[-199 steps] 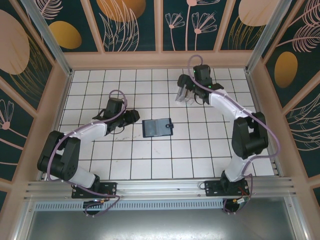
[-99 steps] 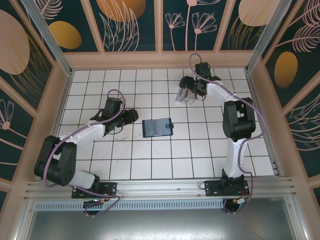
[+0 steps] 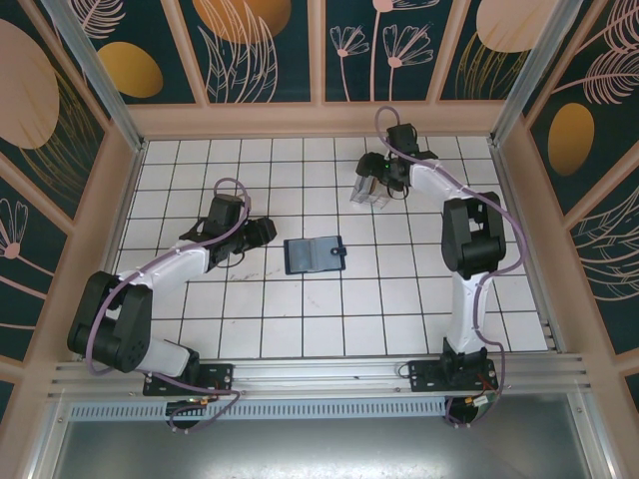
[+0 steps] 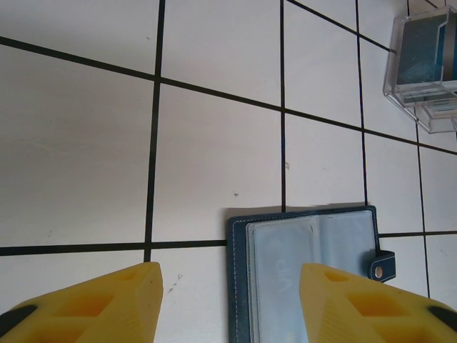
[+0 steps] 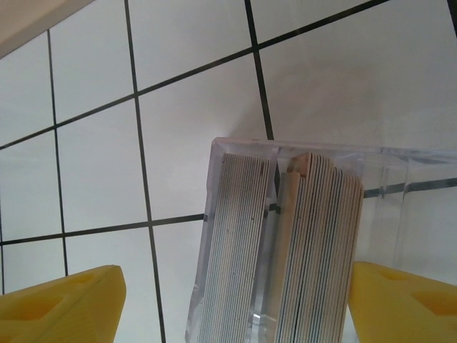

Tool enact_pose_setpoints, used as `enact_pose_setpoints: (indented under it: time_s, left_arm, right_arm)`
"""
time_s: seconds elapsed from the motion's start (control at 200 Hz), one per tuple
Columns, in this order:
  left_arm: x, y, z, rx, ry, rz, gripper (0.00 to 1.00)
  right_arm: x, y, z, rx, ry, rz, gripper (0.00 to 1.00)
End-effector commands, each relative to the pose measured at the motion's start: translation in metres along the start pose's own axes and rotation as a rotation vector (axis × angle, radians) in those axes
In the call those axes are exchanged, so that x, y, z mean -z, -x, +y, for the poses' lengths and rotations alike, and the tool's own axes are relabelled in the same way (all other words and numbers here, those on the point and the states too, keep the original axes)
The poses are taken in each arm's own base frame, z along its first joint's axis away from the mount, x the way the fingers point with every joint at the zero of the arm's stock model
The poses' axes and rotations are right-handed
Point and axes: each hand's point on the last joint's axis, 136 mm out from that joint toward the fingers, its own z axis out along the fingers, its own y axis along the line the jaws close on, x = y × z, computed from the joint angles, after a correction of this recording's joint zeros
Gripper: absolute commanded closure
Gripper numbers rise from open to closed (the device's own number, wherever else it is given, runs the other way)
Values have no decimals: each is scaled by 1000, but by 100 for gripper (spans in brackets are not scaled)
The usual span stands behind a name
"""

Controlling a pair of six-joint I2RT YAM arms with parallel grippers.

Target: Put the credit cards into the card holder

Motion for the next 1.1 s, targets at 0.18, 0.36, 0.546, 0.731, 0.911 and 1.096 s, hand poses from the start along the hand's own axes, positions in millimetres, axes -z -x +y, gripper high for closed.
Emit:
enact_pose_setpoints:
  time_s: [0.18,0.36,0.546,0.731,0.911,1.096]
  left_arm:
    - [0,-3,2,-6,3,-3,45]
    - [0,-3,1,3,-10,-8,45]
    - [-1,-4,0,6,-13,1,45]
    - [-1,-5,0,8,-15,7,45]
    - [-4,-9,2,14,-17,17,45]
    - [-5,-9,1,16,-25,17,45]
  right_arm:
    - [8,1,23,11,103,-1,33]
    - [16,6,33,30,153,-29,46]
    - [18,6,36,29,167,-28,55]
    - [24,6,37,25,178,-44,57]
    - [26,6,36,26,177,-55,63]
    - [23,4,34,23,171,-43,73]
